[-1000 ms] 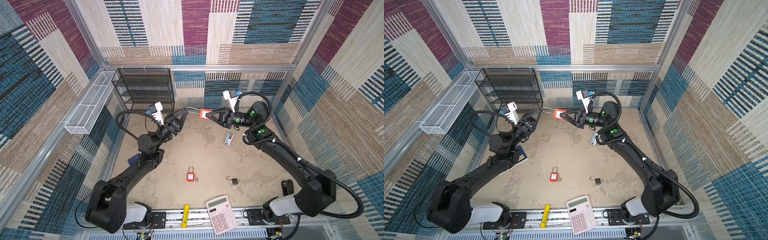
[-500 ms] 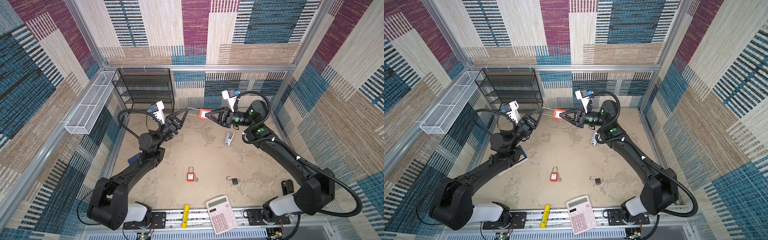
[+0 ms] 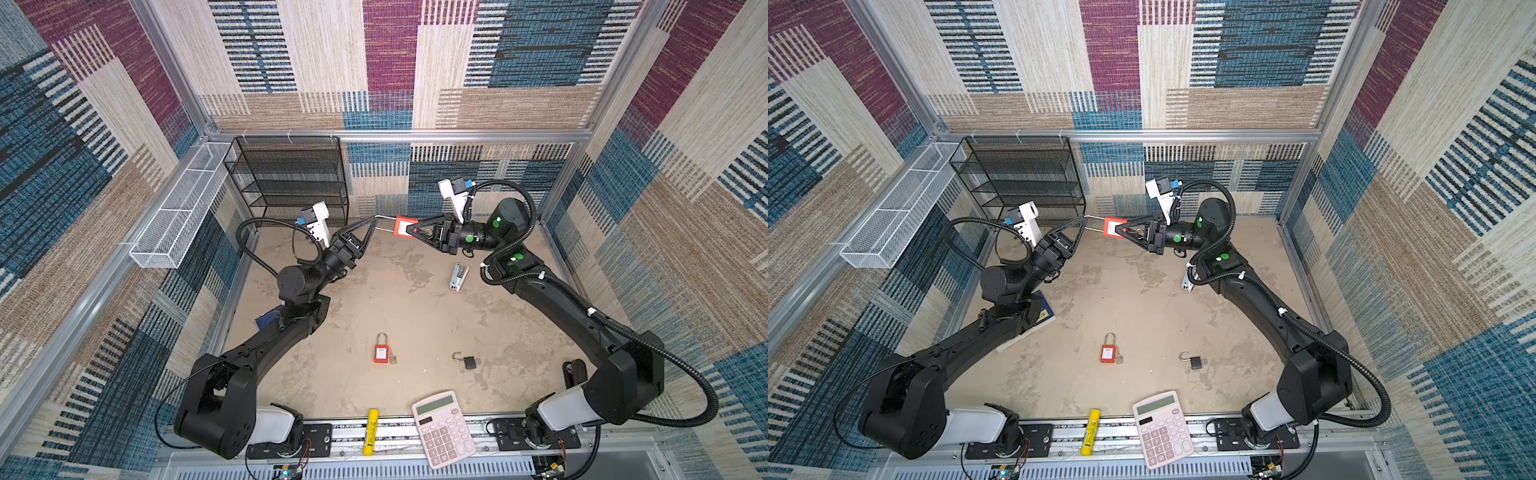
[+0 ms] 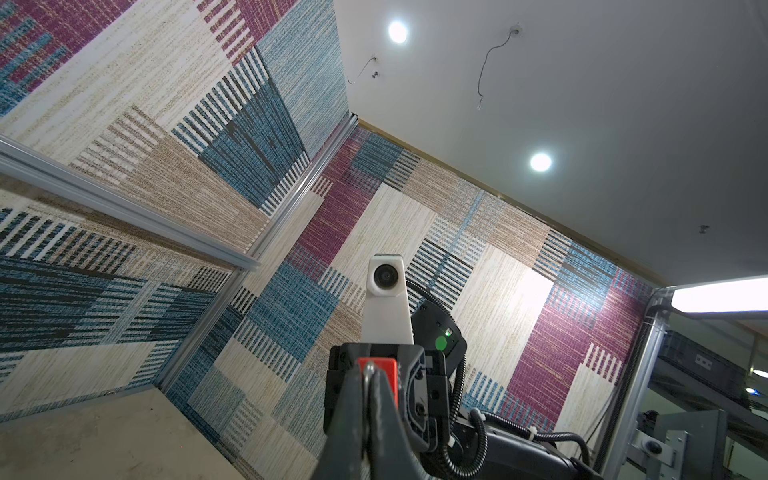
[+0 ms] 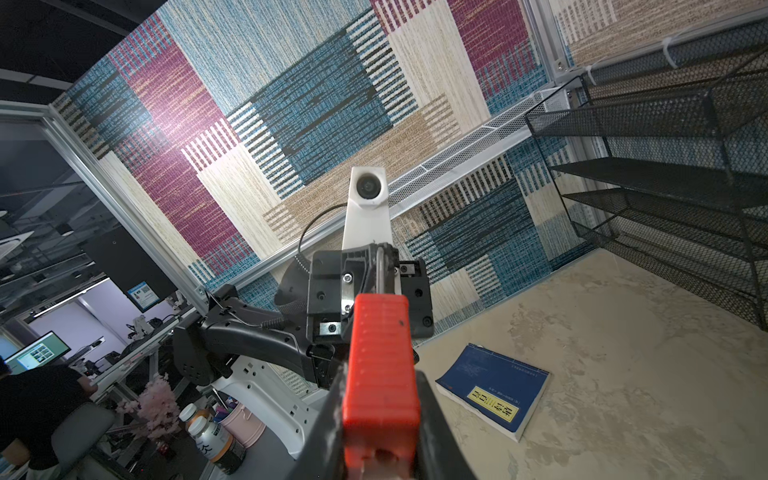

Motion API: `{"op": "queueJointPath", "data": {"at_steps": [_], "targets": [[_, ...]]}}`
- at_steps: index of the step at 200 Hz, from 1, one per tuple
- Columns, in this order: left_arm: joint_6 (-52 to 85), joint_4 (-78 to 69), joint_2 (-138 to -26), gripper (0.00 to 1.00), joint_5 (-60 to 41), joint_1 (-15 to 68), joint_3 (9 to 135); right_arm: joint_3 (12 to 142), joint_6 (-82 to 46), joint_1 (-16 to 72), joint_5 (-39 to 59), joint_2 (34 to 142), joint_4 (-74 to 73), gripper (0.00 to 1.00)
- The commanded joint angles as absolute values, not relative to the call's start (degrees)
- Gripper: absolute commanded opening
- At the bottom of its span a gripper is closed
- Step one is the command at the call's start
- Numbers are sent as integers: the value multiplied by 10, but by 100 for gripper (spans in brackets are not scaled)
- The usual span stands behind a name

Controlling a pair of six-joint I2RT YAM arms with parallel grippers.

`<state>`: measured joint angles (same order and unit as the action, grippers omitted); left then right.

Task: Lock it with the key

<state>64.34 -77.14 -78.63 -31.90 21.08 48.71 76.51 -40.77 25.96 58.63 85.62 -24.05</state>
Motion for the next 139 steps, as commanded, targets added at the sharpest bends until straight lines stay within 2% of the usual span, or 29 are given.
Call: {"op": "queueJointPath", "data": {"at_steps": [1,119,139], "targets": [[642,-800,-783,0,-327,211,481,765,-454,261,602,861,-303,0],[638,-798,-782,0,-340,217,473,787,-412,279,575,873,-256,0],[634,-791,-774,25,-337,215,467,788,-401,275,570,868,-240,0]]}}
